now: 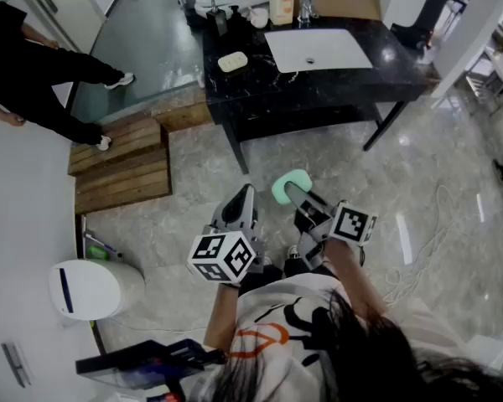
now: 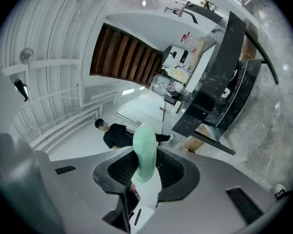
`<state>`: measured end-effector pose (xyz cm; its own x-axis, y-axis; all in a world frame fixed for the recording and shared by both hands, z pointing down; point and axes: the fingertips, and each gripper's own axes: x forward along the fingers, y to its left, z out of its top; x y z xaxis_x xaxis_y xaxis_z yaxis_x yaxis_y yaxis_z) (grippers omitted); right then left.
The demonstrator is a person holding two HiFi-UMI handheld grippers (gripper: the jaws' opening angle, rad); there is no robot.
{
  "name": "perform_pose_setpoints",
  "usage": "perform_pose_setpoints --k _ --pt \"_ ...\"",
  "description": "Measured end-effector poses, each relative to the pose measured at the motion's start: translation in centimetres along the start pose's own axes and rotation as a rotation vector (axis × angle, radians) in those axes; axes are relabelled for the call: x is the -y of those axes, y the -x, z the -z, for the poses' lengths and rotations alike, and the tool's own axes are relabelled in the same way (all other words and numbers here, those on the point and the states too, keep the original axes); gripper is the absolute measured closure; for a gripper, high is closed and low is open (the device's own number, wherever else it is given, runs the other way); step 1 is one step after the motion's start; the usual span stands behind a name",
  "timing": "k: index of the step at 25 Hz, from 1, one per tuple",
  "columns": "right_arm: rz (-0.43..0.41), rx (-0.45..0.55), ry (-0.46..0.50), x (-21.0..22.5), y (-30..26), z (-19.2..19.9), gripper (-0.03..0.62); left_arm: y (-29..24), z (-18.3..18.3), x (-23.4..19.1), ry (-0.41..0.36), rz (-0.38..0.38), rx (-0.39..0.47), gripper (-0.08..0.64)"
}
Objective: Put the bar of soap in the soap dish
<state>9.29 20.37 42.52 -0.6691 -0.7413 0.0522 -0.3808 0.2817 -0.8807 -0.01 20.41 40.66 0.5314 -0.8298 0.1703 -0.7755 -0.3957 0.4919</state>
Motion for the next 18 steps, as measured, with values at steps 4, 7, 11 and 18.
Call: perform_pose_setpoints --k 4,7,11,18 --pt "-0.008 0.0 0.01 0.3 -0.3 -0.1 0.48 -0.7 0.1 -0.2 -0.007 0.0 0.001 0.558" --pt "0.0 0.005 0.018 0.6 0.0 -0.4 0.48 -1.1 0.3 0.3 -0.012 0.001 -0.001 0.558" --pt "0.042 0.023 0.057 1.4 0.7 -1.0 0.48 -1.4 0.6 1.0 -0.015 -0.002 -0.006 0.558" --pt "0.07 0.026 0.113 2.2 1.3 -2.5 0.479 -2.3 1.2 1.9 -0.018 -0.026 -0.011 0.558"
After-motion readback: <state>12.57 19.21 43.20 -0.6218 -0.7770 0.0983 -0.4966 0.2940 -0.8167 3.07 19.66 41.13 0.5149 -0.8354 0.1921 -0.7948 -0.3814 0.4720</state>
